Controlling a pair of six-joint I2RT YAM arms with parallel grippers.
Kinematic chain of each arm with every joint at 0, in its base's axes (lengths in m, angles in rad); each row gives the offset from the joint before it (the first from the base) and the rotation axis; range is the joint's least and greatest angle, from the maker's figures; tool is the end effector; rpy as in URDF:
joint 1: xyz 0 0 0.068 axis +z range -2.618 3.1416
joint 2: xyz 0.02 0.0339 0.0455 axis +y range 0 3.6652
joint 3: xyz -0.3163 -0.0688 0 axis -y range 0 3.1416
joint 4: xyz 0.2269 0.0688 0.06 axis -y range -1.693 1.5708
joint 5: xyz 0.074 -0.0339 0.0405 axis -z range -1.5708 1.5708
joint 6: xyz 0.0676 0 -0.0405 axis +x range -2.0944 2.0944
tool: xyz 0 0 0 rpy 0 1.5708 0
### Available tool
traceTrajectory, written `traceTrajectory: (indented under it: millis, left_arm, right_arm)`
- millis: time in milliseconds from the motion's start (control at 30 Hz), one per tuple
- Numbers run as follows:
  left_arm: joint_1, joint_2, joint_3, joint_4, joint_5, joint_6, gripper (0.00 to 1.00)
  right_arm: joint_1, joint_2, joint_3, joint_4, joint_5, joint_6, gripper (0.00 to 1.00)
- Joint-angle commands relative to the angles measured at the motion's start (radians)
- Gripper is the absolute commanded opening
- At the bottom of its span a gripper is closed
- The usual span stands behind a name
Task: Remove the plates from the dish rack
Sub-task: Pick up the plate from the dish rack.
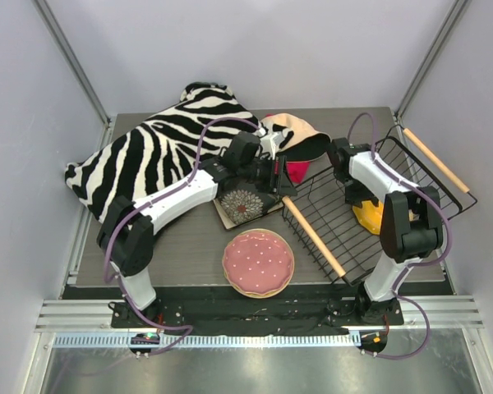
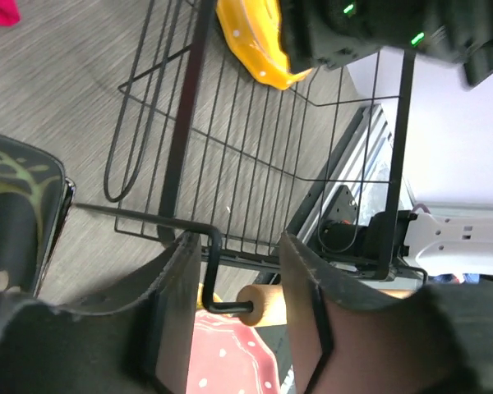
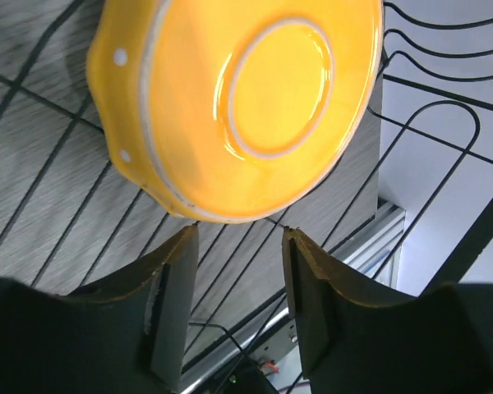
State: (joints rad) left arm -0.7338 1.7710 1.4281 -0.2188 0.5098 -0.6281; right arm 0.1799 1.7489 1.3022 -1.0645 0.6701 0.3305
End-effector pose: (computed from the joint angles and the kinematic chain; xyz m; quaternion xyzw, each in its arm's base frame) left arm 0.2967 -0.3120 0.3329 0.1665 0.8395 -0.4660 0.2245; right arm 0.3166 0.0149 0.2541 0.0808 0.9406 -0.3109 0.1102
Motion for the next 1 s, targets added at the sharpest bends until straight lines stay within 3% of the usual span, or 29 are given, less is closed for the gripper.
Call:
traceTrajectory:
  millis: [0, 100, 233, 467, 733, 767, 833, 967]
  left_arm:
    - [-0.006, -0.065, 0.002, 0.065, -0.004, 0.047, 0.56]
    - [-0.006, -0.062, 0.000, 0.053, -0.005, 0.059, 0.63]
    - [-0.009, -0.044, -0.014, -0.002, -0.004, 0.070, 0.65]
    - [-0.010, -0.025, -0.029, -0.086, 0.010, 0.074, 0.60]
    - [-0.010, -0.028, -0.058, -0.070, 0.056, 0.042, 0.20]
    - [-0.010, -0.025, -0.060, -0.067, 0.061, 0.036, 0.10]
    - [-0.010, -0.025, -0.057, -0.067, 0.064, 0.039, 0.00]
    - [-0.007, -0.028, -0.046, -0.065, 0.049, 0.045, 0.00]
  right_arm:
    - [0.087, -0.054, -0.061, 0.116, 0.112, 0.002, 0.58]
    - [0.104, -0.045, -0.079, 0.161, 0.144, 0.019, 0.60]
    - [0.121, -0.019, -0.124, 0.207, 0.204, -0.007, 0.61]
    - [0.165, 0.038, -0.224, 0.348, 0.209, -0.073, 0.67]
    - [0.217, 0.129, -0.238, 0.397, 0.181, -0.157, 0.67]
    - [0.222, 0.132, -0.239, 0.396, 0.172, -0.165, 0.67]
    - [0.228, 0.113, -0.235, 0.380, 0.152, -0.163, 0.67]
    - [0.230, 0.035, -0.236, 0.361, 0.095, -0.168, 0.68]
